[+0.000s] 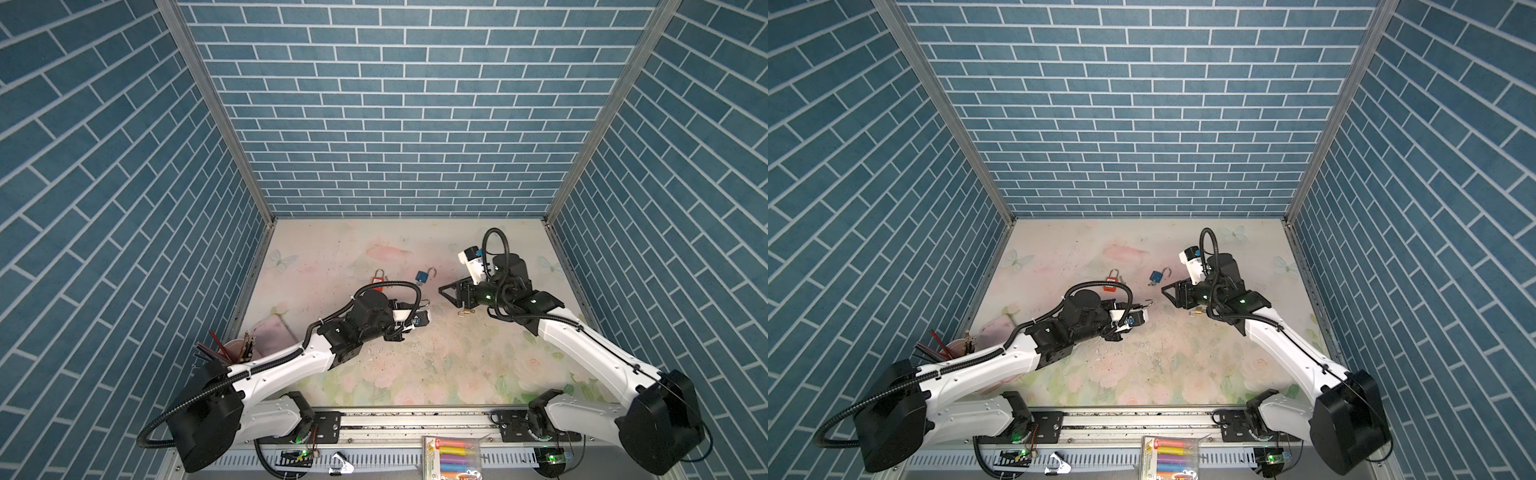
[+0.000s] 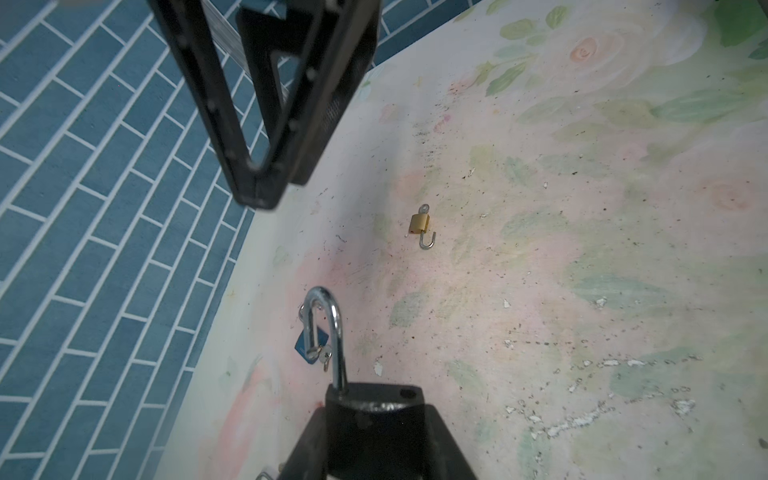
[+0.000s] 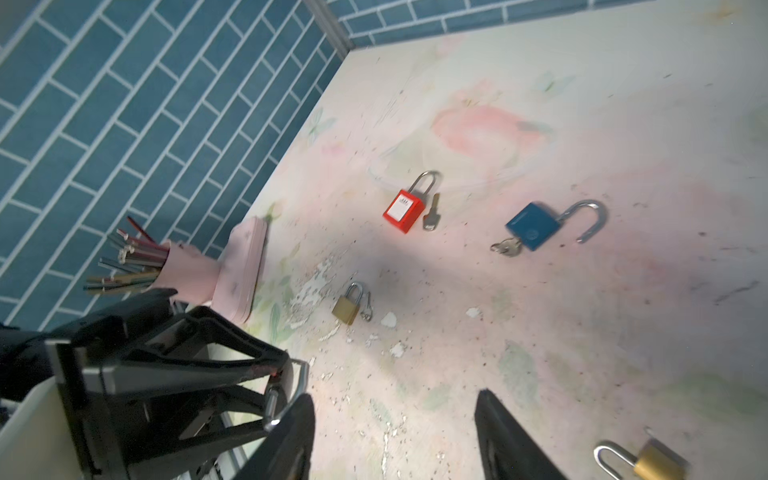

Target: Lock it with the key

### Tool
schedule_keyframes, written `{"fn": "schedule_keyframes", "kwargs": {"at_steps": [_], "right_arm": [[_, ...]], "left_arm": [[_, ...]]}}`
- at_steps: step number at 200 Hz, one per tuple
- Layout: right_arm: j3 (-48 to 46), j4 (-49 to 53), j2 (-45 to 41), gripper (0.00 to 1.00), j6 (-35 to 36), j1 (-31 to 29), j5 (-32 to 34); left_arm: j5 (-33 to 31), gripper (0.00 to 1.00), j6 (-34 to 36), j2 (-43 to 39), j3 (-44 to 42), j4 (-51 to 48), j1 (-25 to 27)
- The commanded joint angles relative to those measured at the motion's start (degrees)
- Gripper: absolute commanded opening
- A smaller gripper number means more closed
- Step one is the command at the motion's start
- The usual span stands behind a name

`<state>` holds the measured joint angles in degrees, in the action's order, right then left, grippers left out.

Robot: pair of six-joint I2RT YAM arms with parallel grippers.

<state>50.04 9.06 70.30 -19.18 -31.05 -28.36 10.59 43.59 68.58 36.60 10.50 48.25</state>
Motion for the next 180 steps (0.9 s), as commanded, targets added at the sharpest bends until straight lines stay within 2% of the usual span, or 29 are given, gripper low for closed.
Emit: {"fn": "schedule_keyframes", "kwargs": {"at_steps": [1,73,110,159,180], "right_arm": [[3.41,2.33,2.69,0.62,4.07,-1.37,-1.58],[8.19,5.4,10.49,0.58,7.82,-3.76,-1.41],[5.37,7.63,10.32,0.55,8.38,-6.01,0.23],[2.08,7.74,9.32,0.52,6.9,-6.13,1.26],[2.33,8.03,8.77,0.51,5.73,-6.08,4.63]], "left_arm": [[-0.6,0.11,4.08,-0.83,-1.32,2.29,1.0],[-2.09,0.11,4.88,-0.67,-1.88,3.98,1.94],[-1.98,0.11,4.14,-1.43,-2.12,5.05,2.07],[-3.33,0.11,4.14,-1.85,-2.24,5.18,2.05],[-3.53,0.11,3.83,-2.09,-2.32,4.9,2.04]]}}
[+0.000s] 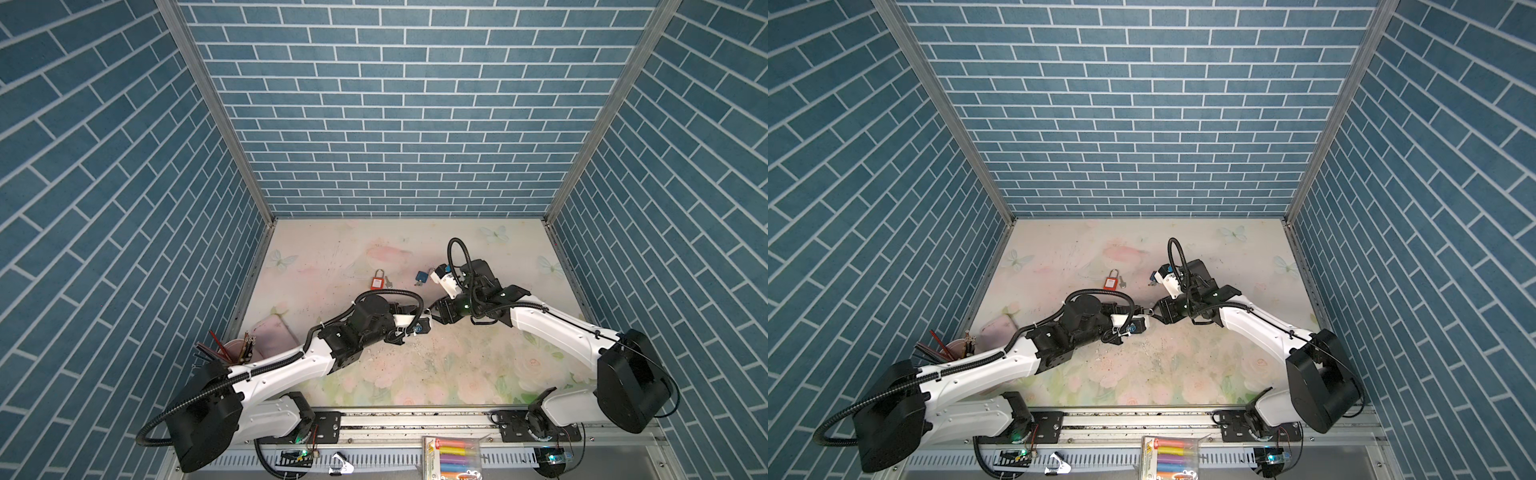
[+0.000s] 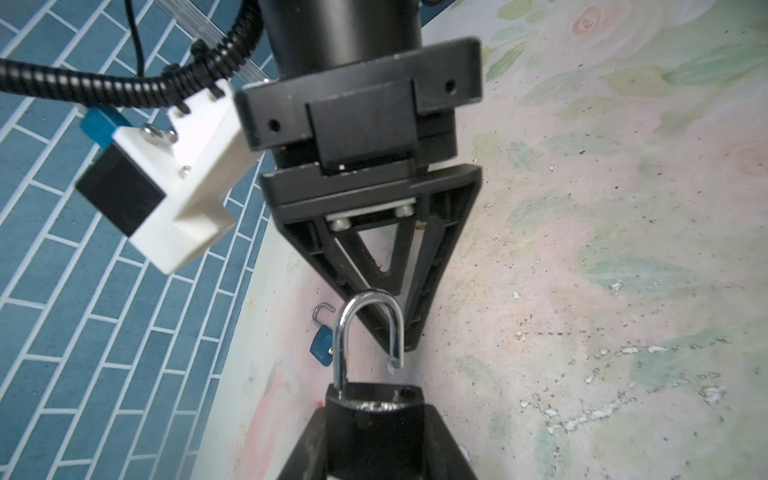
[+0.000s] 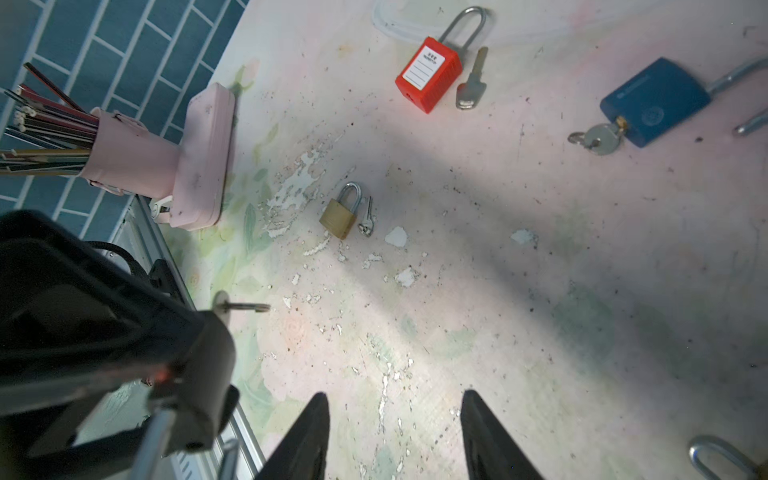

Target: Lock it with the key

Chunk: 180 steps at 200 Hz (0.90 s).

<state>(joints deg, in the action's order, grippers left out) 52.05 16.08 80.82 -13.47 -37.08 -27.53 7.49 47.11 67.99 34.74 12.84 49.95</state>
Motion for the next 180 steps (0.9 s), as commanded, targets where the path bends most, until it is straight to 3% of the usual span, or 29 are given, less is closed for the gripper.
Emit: {"fn": "schedule_keyframes", "kwargs": {"at_steps": [1,19,38,81,103,180], "right_arm": [[0.32,0.99,-1.82,0.51,-0.02,-0.03,4.02],[0.59,1.06,-3.8,0.52,-0.6,0.23,6.94],[0.07,1.28,-6.8,0.52,0.72,0.47,5.66],[-4.99,-0.46,-14.91,0.53,4.28,0.14,-5.23],[-6.69,-2.31,-17.25,0.53,4.86,-0.83,-7.3],[-3.13,-4.56,-11.77,0.44,5.89,-2.1,-6.92]], "left_arm": [[-0.44,0.11,0.28,-1.47,-0.42,2.6,0.33],[0.05,0.1,-0.35,-1.54,-0.25,2.29,0.38],[0.75,0.1,-1.24,-1.54,-0.12,2.01,0.42],[2.13,0.08,-2.91,-1.06,0.24,1.44,0.41],[2.72,0.08,-3.41,-0.66,0.58,1.35,0.24],[2.98,0.08,-3.52,-0.21,0.93,0.65,0.25]]}}
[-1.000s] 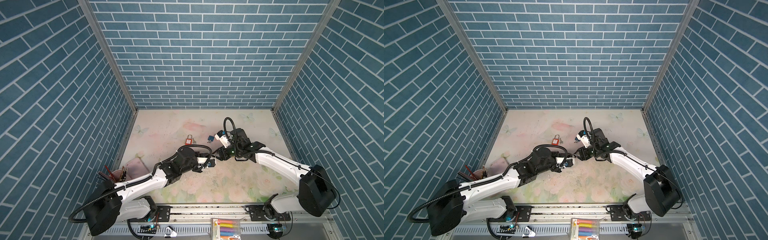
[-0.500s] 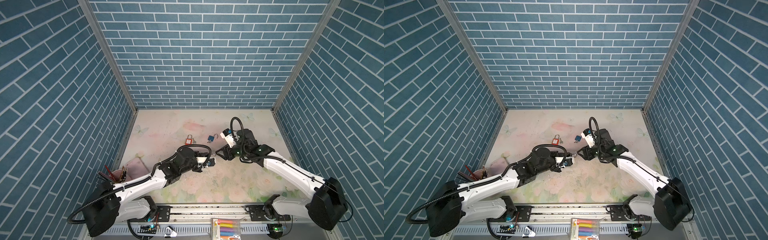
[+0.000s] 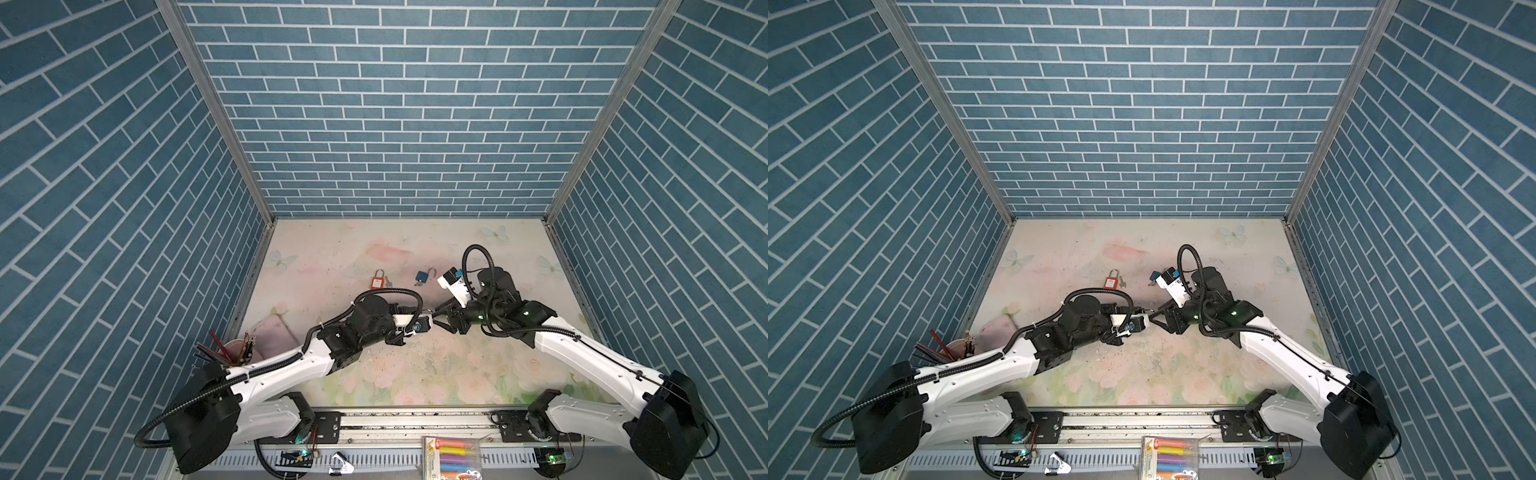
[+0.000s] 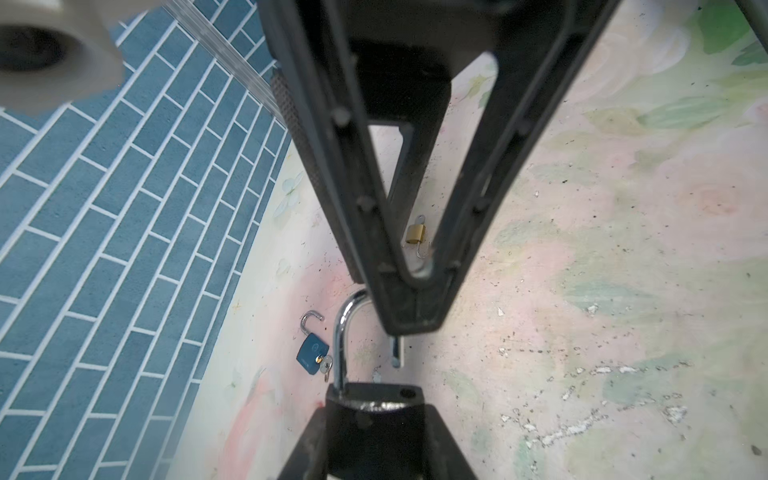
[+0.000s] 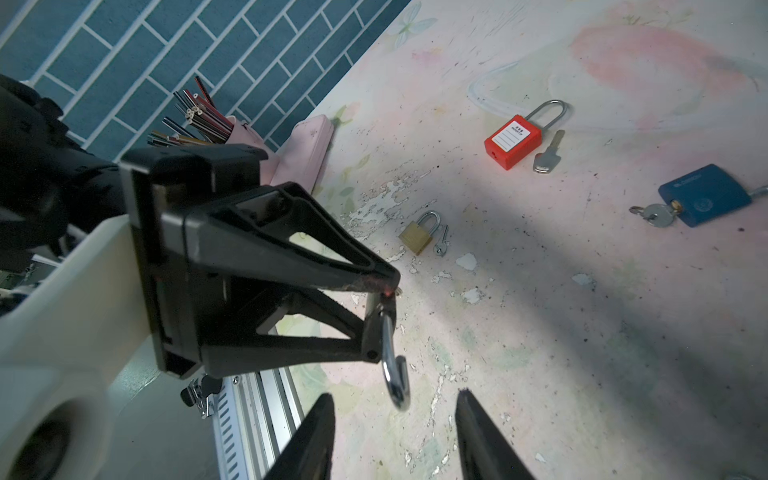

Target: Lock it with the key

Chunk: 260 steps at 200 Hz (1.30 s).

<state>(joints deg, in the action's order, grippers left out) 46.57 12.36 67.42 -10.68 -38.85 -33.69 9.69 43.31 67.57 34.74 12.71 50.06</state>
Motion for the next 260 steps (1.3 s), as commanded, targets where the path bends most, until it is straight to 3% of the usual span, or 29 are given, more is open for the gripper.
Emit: {"fn": "schedule_keyframes", "kwargs": {"at_steps": [1,95,156,215,260], "right_arm": [[2.42,-0.84,1.64,0.44,3.11,-0.34,-0.76],[2.61,-2.63,3.23,0.14,1.63,-0.72,-0.34],[2.82,-4.71,5.35,0.0,-2.04,-0.83,-1.13],[5.27,-4.11,11.11,0.0,-7.23,-0.87,-2.56],[5.86,-5.51,14.49,0.0,-8.37,-0.79,-4.77]], "left_arm": [[0.77,0.08,0.28,0.2,0.94,0.8,0.13],[-0.67,0.08,0.2,0.96,0.68,1.69,0.16],[-4.81,0.08,-0.16,1.75,0.33,4.5,0.23],[-11.12,0.06,-0.49,1.77,-0.53,9.6,0.56],[-9.71,0.06,-2.9,1.62,0.43,10.35,0.77]]}}
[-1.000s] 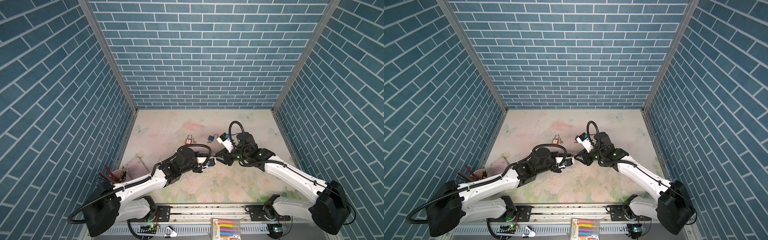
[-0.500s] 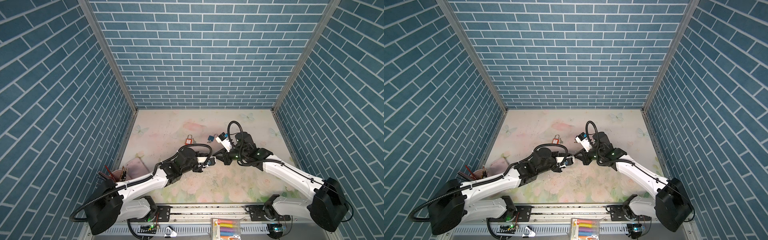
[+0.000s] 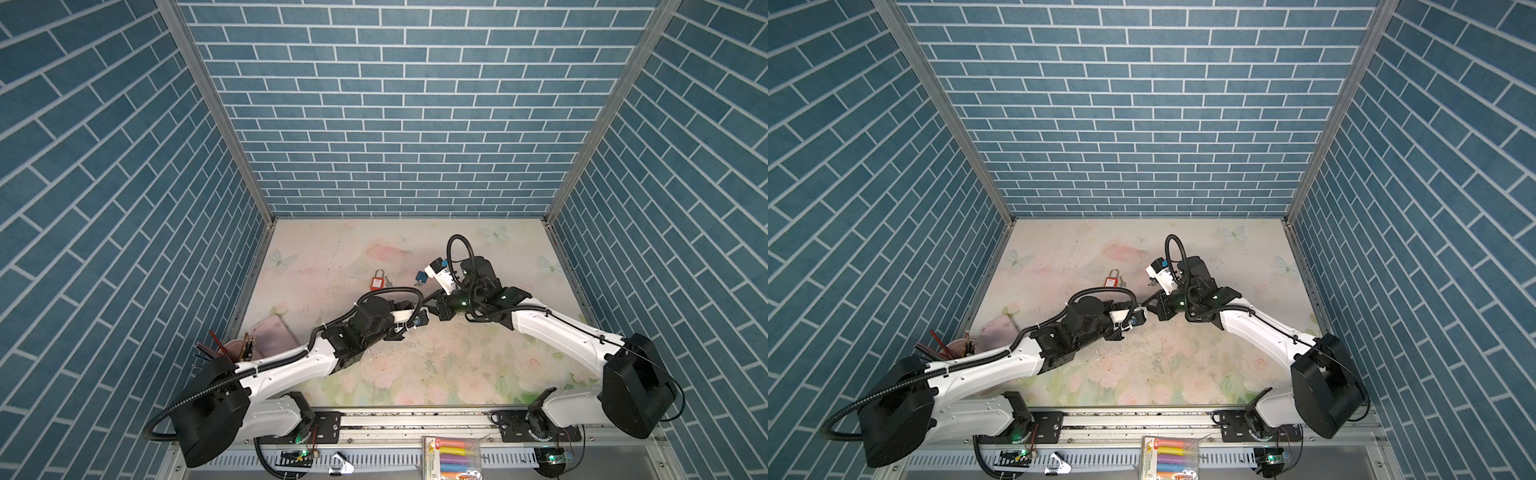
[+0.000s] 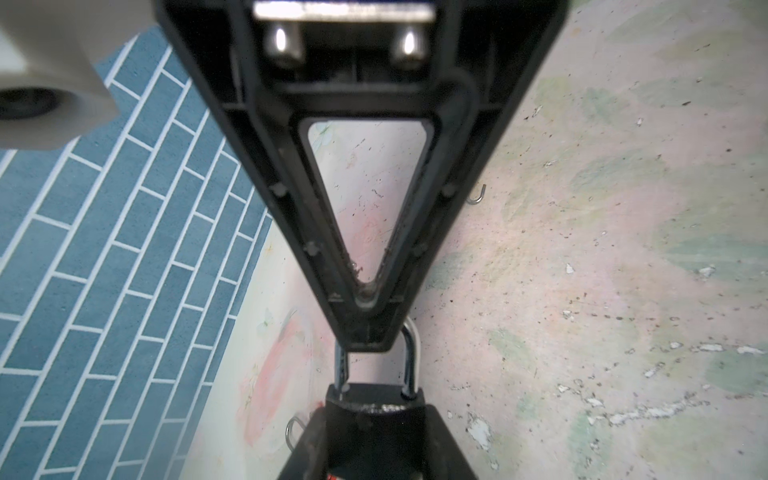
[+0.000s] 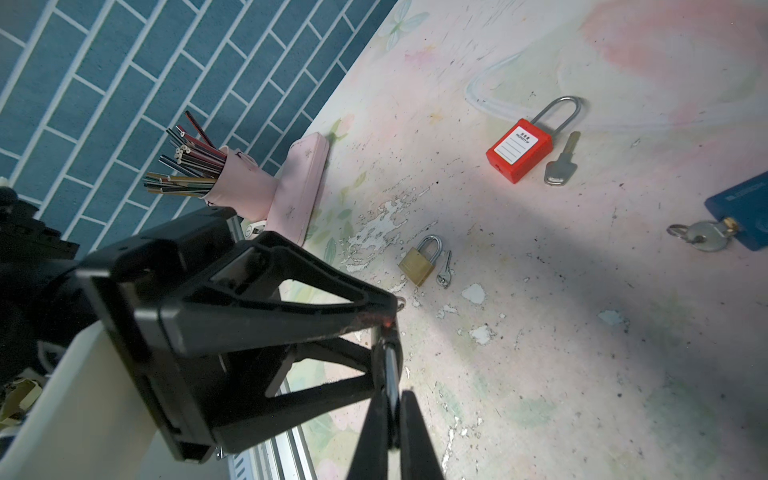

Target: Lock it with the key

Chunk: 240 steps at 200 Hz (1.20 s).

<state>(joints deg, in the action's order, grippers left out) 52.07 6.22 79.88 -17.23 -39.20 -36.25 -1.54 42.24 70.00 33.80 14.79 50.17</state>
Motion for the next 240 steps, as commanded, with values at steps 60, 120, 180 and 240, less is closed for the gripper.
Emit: {"fn": "schedule_keyframes", "kwargs": {"at_steps": [60,120,180,240], "right_arm": [[-1.49,-2.25,3.08,0.0,-1.75,-1.06,-3.12],[-2.64,-4.62,5.86,0.0,-1.96,-2.28,-3.69],[-4.51,-5.6,6.96,0.0,-1.66,-2.46,-4.48],[-7.78,-8.62,6.42,0.0,-3.04,-2.88,-5.56]], "left_arm": [[7.69,0.04,-5.22,-2.12,2.61,8.2,0.65],[9.98,0.02,-8.61,-3.02,4.51,10.99,0.73],[8.62,0.02,-9.79,-2.63,5.55,17.92,1.87],[12.09,0.0,-9.37,-1.09,9.15,22.0,1.91]]}}
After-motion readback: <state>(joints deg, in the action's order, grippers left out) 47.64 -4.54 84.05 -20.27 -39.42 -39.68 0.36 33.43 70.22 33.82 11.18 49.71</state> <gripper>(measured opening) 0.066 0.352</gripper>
